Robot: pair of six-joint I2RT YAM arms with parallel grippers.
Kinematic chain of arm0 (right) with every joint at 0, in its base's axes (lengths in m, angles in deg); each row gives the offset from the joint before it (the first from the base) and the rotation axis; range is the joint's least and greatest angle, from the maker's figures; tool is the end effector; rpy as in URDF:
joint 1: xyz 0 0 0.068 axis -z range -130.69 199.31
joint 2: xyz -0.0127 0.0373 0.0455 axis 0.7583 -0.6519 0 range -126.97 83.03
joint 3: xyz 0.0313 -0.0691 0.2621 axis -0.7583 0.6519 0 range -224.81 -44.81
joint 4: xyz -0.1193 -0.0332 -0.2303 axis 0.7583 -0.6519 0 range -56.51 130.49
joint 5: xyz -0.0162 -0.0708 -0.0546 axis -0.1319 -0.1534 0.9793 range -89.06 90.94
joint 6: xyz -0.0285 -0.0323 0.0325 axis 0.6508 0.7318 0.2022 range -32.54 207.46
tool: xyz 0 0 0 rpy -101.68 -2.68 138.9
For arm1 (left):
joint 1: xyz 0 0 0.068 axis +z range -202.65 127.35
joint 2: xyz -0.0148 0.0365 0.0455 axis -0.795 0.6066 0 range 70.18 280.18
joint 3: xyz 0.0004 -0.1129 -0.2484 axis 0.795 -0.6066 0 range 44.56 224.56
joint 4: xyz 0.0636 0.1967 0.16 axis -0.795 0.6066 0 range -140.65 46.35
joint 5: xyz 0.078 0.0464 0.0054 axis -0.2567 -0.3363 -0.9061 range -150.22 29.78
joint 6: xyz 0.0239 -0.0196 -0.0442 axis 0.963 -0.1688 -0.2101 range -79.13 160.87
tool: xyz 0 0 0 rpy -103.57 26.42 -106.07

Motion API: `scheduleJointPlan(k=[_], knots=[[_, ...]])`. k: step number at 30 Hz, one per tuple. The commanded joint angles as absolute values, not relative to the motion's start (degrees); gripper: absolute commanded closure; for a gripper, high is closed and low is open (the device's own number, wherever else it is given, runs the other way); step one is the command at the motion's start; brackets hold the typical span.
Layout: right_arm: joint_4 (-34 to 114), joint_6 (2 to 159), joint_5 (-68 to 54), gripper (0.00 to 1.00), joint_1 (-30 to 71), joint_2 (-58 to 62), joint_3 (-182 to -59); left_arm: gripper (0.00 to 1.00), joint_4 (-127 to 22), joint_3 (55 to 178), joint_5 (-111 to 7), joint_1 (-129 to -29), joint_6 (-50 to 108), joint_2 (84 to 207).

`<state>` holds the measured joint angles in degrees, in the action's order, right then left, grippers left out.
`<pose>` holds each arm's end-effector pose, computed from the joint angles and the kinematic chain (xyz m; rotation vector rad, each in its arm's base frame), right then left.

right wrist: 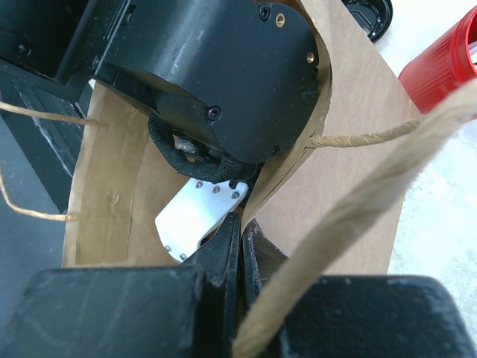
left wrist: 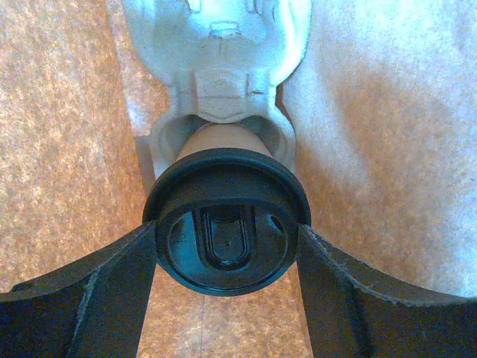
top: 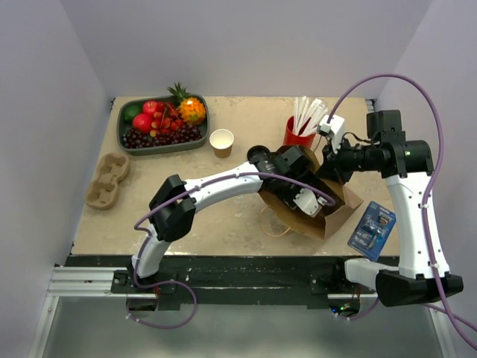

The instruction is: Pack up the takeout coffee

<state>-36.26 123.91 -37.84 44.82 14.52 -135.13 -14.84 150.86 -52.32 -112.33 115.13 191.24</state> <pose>0.1846 0.0370 0.4226 -1.0525 2.0819 0.5829 0.2371 -0.4149 0.2509 2.2709 0.8997 -0.0562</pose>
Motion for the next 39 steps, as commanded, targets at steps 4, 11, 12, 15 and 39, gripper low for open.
scheduleJointPlan(k=[4,11,12,15,39], knots=[[-42.9,123.2,-45.5,1.0,44.3,14.1,-138.1,1.0,-18.3,150.1,-51.4,-111.4,115.8,194.6],[-42.2,122.0,-45.6,1.0,44.3,13.2,-138.2,0.84,-18.7,152.1,-50.6,-110.6,113.3,193.9],[-41.9,121.8,-45.4,1.0,44.3,13.0,-138.2,0.78,-18.1,153.0,-49.8,-110.4,112.9,193.7],[-41.2,120.8,-45.7,1.0,44.3,12.3,-138.9,0.76,-18.6,152.2,-49.6,-110.0,112.7,192.5],[-42.6,119.9,-43.5,1.0,48.9,6.6,-146.0,0.12,-14.9,149.8,-41.8,-109.3,103.3,182.4]])
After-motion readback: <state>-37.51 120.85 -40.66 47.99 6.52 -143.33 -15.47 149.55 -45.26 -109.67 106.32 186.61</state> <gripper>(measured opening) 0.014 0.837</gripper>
